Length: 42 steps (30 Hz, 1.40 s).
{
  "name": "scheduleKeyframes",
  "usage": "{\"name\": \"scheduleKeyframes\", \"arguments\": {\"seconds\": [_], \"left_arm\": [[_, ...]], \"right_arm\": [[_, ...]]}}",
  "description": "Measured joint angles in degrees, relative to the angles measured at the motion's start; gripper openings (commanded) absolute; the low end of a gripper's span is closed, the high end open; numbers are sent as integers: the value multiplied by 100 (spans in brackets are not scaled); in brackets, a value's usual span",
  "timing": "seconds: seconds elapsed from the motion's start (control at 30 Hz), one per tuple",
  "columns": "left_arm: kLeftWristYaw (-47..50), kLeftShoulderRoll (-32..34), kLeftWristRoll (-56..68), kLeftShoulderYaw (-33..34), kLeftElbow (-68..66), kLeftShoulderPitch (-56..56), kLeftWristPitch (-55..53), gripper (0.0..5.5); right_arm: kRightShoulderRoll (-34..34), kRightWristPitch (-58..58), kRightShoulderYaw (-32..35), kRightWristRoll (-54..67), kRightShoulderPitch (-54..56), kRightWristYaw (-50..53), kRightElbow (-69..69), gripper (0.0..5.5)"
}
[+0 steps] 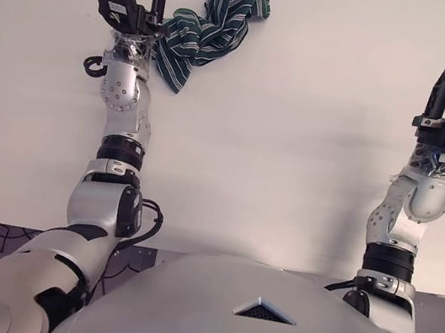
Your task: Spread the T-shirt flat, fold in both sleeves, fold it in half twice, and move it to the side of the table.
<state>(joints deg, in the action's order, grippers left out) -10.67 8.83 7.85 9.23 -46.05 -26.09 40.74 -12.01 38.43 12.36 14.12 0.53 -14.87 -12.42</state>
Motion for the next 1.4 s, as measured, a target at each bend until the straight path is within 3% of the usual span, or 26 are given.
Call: {"name": "scheduleKeyframes", "arguments": {"seconds": [0.73, 1.07, 1.4], "left_arm": [[-7, -19, -4, -6, -57, -71, -191, 224], [110, 6, -643, -462, -916, -176, -1513, 224], [20, 29, -554, -441, -889, -265, -1743, 224]], "right_arm": [[12, -124, 42, 156, 36, -73, -26, 176], [12, -417, -5, 98, 39, -17, 110, 176], [6, -469, -16, 92, 41, -11, 115, 176]]}}
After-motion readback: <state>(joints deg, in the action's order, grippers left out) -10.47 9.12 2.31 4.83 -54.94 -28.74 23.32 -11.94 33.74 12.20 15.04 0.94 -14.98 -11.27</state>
